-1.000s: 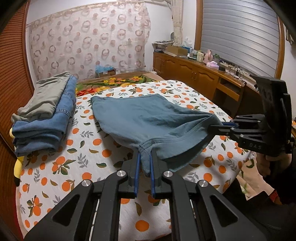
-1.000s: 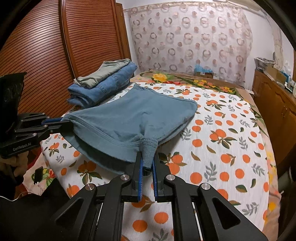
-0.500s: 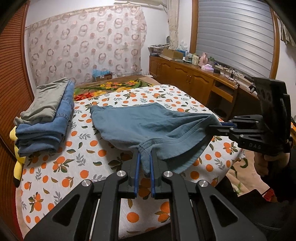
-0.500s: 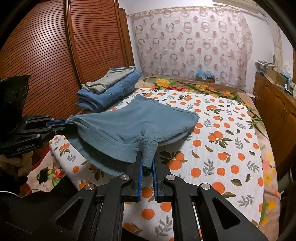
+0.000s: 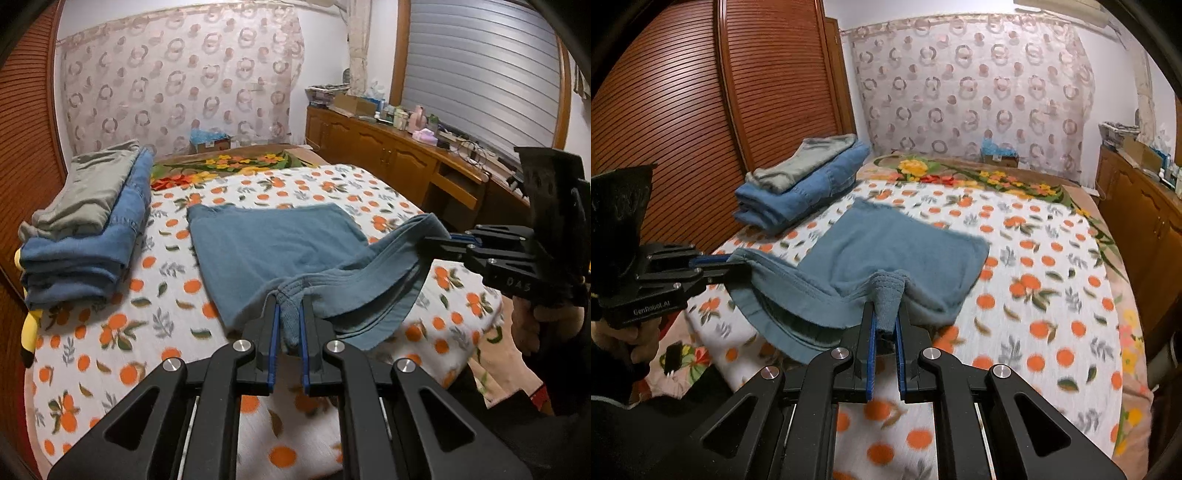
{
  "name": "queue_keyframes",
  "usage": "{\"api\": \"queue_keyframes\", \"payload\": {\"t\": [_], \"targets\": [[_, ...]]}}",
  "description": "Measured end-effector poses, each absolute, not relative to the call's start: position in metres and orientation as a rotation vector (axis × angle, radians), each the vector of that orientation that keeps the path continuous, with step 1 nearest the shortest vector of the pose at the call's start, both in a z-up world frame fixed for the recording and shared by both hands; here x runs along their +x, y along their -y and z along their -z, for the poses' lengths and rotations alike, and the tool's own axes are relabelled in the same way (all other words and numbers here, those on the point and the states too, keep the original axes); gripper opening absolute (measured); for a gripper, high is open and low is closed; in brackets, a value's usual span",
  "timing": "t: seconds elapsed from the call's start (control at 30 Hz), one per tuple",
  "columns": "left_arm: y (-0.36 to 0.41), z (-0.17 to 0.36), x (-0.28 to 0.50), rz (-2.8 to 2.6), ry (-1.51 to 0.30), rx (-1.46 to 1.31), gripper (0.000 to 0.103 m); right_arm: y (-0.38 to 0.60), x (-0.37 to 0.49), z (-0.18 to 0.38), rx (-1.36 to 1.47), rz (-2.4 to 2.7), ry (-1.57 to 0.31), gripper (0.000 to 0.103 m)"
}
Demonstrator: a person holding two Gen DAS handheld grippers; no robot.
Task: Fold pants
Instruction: 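Lower the held hem onto the shorts with both grippers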
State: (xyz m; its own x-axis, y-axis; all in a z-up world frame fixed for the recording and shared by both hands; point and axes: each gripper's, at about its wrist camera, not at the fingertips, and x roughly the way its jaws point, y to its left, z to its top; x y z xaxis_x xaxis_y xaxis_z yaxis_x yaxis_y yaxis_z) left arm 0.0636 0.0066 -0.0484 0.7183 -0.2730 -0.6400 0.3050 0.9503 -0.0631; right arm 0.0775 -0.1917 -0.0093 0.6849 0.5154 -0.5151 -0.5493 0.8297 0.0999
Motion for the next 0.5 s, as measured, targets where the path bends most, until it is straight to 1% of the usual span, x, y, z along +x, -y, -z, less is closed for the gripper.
{"api": "queue_keyframes", "payload": {"t": [0.5], "targets": [[-0.008,0.043,0.121,0.262,-0.688,0.081,0.010,0.175,0.132,0.013,-0.060,-0.548,-0.544,0.008]]}}
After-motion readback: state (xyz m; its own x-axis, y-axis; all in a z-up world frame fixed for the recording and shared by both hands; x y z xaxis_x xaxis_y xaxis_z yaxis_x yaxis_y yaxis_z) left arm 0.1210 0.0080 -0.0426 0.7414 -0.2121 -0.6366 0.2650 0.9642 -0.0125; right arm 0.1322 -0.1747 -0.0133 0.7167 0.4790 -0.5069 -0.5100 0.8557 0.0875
